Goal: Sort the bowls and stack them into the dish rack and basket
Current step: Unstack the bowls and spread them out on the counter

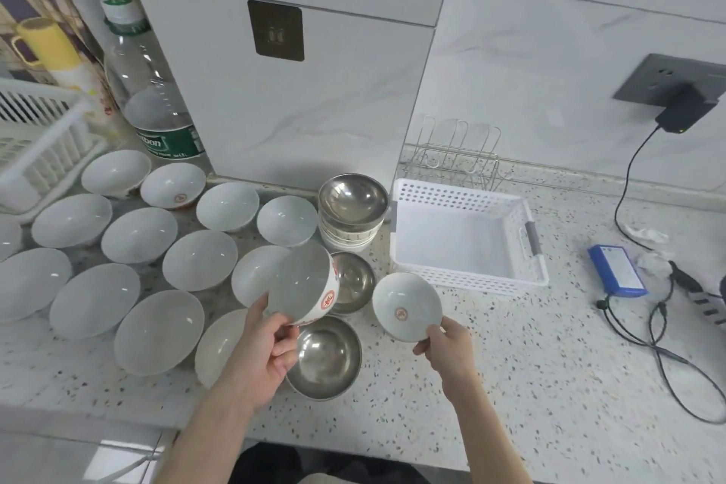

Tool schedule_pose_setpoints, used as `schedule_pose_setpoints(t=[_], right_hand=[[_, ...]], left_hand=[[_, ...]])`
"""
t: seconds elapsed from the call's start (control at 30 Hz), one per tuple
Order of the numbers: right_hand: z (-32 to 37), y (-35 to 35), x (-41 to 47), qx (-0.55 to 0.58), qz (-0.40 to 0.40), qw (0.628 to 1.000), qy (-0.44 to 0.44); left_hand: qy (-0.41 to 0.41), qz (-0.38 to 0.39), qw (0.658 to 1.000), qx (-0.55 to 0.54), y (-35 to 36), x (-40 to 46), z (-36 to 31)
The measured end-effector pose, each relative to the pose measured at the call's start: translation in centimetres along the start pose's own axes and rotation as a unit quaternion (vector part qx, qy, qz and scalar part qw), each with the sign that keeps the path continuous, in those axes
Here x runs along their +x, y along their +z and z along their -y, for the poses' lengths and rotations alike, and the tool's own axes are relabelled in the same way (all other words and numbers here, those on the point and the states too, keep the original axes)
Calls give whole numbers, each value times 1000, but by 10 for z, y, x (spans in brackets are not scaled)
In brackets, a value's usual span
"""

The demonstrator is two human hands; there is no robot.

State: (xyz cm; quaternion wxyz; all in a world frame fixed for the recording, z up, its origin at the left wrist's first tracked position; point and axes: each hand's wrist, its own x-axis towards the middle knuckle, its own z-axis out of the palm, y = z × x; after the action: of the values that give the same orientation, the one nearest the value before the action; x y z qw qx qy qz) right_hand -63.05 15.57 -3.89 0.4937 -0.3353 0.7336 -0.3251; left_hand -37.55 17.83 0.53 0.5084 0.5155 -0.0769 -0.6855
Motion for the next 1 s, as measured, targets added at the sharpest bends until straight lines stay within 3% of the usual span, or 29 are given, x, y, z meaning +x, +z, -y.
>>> schedule_pose_setpoints(t=[0.53,0.7,0.8,0.9,1.0], right_hand=[[-14,1,13,-11,10,1000,-15],[-18,-3,13,52,33,998,32],[-17,-8,5,48,15,998,42],[-18,-19,-5,11,-39,999,-1],[-18,-33,-21,6,12,999,-37]], left_hand=[[33,-4,993,114,-2,-4,17],[36,-2,984,173,1,-5,25],[42,6,972,230,7,-7,27],[45,25,953,298,20,-10,30],[47,61,925,371,33,-15,37]])
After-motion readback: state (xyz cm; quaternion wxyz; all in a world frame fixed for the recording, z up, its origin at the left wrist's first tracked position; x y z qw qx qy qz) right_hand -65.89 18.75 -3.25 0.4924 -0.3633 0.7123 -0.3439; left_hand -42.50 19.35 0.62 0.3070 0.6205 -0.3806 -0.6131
